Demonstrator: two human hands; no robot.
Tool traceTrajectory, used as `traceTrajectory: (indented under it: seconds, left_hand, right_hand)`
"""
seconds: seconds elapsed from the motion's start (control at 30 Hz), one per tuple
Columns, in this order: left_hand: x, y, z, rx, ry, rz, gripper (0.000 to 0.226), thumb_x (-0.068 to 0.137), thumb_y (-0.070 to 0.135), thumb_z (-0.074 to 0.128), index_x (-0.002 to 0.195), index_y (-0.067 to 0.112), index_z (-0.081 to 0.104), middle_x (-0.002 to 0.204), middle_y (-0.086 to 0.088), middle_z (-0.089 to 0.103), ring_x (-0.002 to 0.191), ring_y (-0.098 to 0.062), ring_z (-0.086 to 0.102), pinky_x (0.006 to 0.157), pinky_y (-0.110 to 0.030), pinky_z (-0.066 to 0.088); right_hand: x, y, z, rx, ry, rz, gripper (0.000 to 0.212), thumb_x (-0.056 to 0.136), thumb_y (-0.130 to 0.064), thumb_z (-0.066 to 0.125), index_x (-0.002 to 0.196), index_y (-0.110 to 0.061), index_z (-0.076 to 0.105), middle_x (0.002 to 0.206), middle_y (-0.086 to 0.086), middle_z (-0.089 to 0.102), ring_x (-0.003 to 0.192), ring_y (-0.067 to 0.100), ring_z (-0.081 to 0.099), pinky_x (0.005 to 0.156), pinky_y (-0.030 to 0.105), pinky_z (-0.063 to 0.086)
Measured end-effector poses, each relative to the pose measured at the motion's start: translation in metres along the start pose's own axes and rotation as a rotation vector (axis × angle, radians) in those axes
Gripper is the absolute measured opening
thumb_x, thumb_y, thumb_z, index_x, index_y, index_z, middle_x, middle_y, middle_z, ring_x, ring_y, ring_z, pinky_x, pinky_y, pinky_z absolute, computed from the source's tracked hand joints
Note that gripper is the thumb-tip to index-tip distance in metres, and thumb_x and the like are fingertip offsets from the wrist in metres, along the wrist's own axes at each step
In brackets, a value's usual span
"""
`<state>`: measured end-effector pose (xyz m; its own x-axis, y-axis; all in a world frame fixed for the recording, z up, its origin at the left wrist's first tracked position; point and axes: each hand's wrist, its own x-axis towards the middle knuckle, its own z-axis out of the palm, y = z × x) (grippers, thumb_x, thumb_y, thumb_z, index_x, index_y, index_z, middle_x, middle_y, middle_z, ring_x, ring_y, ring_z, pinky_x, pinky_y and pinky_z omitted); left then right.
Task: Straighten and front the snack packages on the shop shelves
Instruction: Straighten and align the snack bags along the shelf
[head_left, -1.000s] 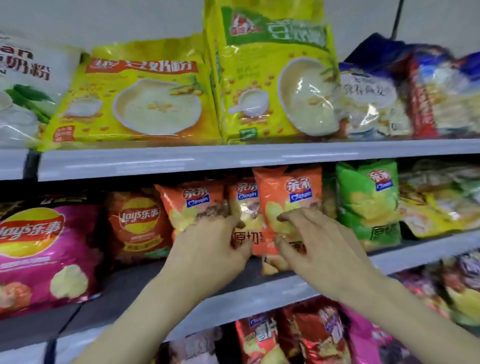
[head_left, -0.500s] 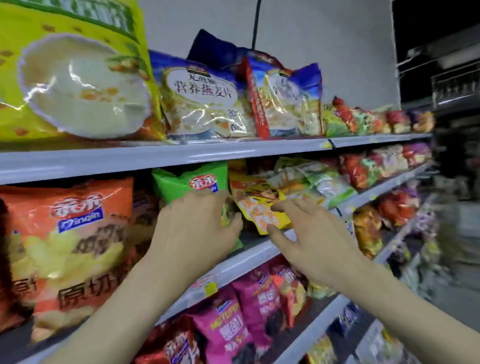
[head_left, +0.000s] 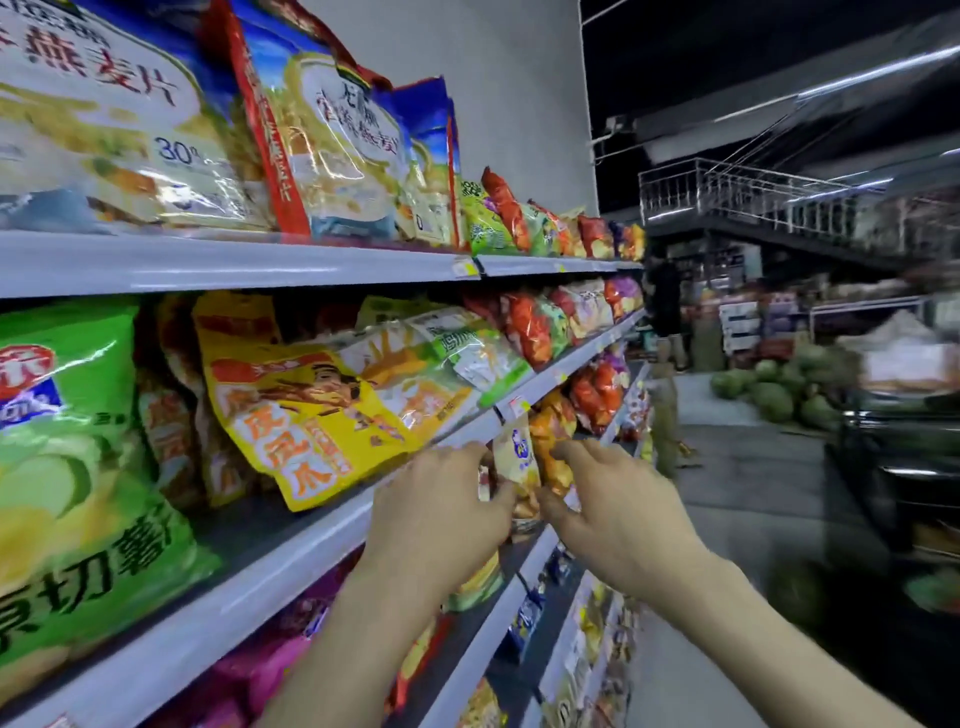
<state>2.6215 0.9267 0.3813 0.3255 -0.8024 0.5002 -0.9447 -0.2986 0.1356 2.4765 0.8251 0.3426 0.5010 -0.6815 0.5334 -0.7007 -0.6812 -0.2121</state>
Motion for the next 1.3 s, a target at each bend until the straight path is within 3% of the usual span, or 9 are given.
traceTrajectory:
  seconds: [0.13, 0.27, 0.4, 0.53, 0.67, 0.8, 0.93, 1.2, 1.3]
  left_hand:
    - [0.029, 0.004, 0.054, -0.135, -0.113, 0.047, 0.026, 0.099, 0.054, 0.053, 0.113, 0.035, 0.064, 0.106, 0.006, 0.07, 0.098, -0.02, 0.065, 0.074, -0.033, 0.053]
    - [0.047, 0.014, 0.103, -0.273, -0.215, 0.125, 0.026, 0.101, 0.051, 0.054, 0.107, 0.026, 0.061, 0.091, 0.005, 0.061, 0.078, -0.016, 0.06, 0.067, -0.035, 0.052]
    - [0.066, 0.033, 0.142, -0.328, -0.305, 0.18, 0.023, 0.099, 0.051, 0.057, 0.113, 0.033, 0.062, 0.092, 0.004, 0.064, 0.079, -0.023, 0.066, 0.069, -0.036, 0.056]
    - [0.093, 0.053, 0.178, -0.35, -0.322, 0.205, 0.033, 0.097, 0.053, 0.058, 0.122, 0.032, 0.065, 0.104, 0.004, 0.069, 0.102, -0.026, 0.068, 0.08, -0.038, 0.056]
    - [0.127, 0.075, 0.215, -0.341, -0.355, 0.243, 0.031, 0.098, 0.051, 0.057, 0.121, 0.032, 0.065, 0.09, 0.007, 0.066, 0.091, -0.023, 0.066, 0.072, -0.036, 0.056]
    - [0.172, 0.102, 0.255, -0.285, -0.38, 0.264, 0.032, 0.099, 0.047, 0.057, 0.128, 0.034, 0.064, 0.075, 0.01, 0.053, 0.078, -0.02, 0.057, 0.055, -0.029, 0.037]
    - [0.232, 0.132, 0.292, -0.215, -0.386, 0.25, 0.042, 0.1, 0.051, 0.056, 0.138, 0.035, 0.06, 0.107, 0.007, 0.064, 0.096, -0.022, 0.062, 0.068, -0.033, 0.045]
    - [0.344, 0.179, 0.348, -0.151, -0.338, 0.136, 0.029, 0.095, 0.052, 0.057, 0.11, 0.029, 0.065, 0.093, 0.004, 0.069, 0.081, -0.023, 0.067, 0.068, -0.039, 0.059]
    - [0.377, 0.191, 0.372, -0.127, -0.363, 0.093, 0.03, 0.096, 0.053, 0.056, 0.115, 0.031, 0.064, 0.094, 0.003, 0.07, 0.087, -0.023, 0.068, 0.072, -0.037, 0.058]
  right_hand:
    - [0.004, 0.032, 0.003, -0.159, -0.065, 0.127, 0.041, 0.102, -0.058, 0.04, 0.126, -0.028, 0.056, 0.123, -0.004, 0.061, 0.118, 0.026, 0.058, 0.076, 0.037, 0.031]
    - [-0.001, 0.062, 0.009, -0.221, -0.142, 0.235, 0.043, 0.102, -0.057, 0.042, 0.128, -0.027, 0.057, 0.129, -0.003, 0.061, 0.122, 0.028, 0.057, 0.088, 0.038, 0.044]
    - [0.0, 0.095, 0.028, -0.245, -0.188, 0.334, 0.049, 0.099, -0.063, 0.042, 0.128, -0.027, 0.059, 0.133, -0.004, 0.062, 0.125, 0.027, 0.058, 0.094, 0.037, 0.046]
    - [0.01, 0.126, 0.051, -0.258, -0.216, 0.378, 0.048, 0.1, -0.062, 0.043, 0.131, -0.028, 0.059, 0.132, -0.005, 0.062, 0.125, 0.025, 0.057, 0.095, 0.036, 0.044]
    - [0.031, 0.167, 0.076, -0.27, -0.274, 0.392, 0.047, 0.1, -0.06, 0.043, 0.127, -0.026, 0.061, 0.129, -0.003, 0.062, 0.124, 0.026, 0.057, 0.093, 0.037, 0.044]
    - [0.069, 0.22, 0.095, -0.256, -0.263, 0.386, 0.045, 0.1, -0.058, 0.045, 0.126, -0.025, 0.062, 0.127, -0.002, 0.062, 0.119, 0.027, 0.06, 0.092, 0.037, 0.046]
    - [0.121, 0.281, 0.108, -0.251, -0.251, 0.342, 0.044, 0.099, -0.058, 0.046, 0.126, -0.027, 0.061, 0.128, -0.003, 0.063, 0.12, 0.028, 0.06, 0.092, 0.038, 0.047]
    - [0.229, 0.395, 0.122, -0.203, -0.205, 0.221, 0.038, 0.1, -0.052, 0.047, 0.127, -0.029, 0.061, 0.126, -0.004, 0.064, 0.117, 0.029, 0.062, 0.081, 0.037, 0.045]
    - [0.269, 0.427, 0.139, -0.193, -0.192, 0.192, 0.037, 0.1, -0.052, 0.047, 0.122, -0.026, 0.062, 0.122, -0.003, 0.065, 0.115, 0.028, 0.062, 0.076, 0.037, 0.041]
